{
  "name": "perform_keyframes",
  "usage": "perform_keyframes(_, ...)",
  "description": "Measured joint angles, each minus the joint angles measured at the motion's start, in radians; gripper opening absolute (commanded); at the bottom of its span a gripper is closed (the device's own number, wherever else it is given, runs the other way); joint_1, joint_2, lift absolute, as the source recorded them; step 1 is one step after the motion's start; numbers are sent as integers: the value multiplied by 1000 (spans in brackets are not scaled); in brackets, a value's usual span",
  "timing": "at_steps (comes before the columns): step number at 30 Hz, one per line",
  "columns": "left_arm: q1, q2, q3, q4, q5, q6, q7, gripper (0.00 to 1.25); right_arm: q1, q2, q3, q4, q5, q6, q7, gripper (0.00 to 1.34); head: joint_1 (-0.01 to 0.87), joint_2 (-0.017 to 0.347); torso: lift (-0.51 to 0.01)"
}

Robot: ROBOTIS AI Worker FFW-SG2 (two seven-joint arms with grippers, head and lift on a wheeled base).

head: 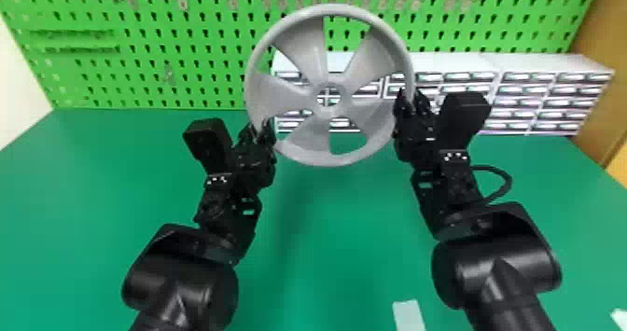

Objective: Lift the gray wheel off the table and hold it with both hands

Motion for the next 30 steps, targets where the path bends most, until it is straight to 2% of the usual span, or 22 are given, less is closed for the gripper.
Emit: perform_keyframes(30, 2, 0, 21, -2, -15, 0, -1, 210, -5, 0, 3, 11, 6, 11, 1, 245, 657, 60, -95)
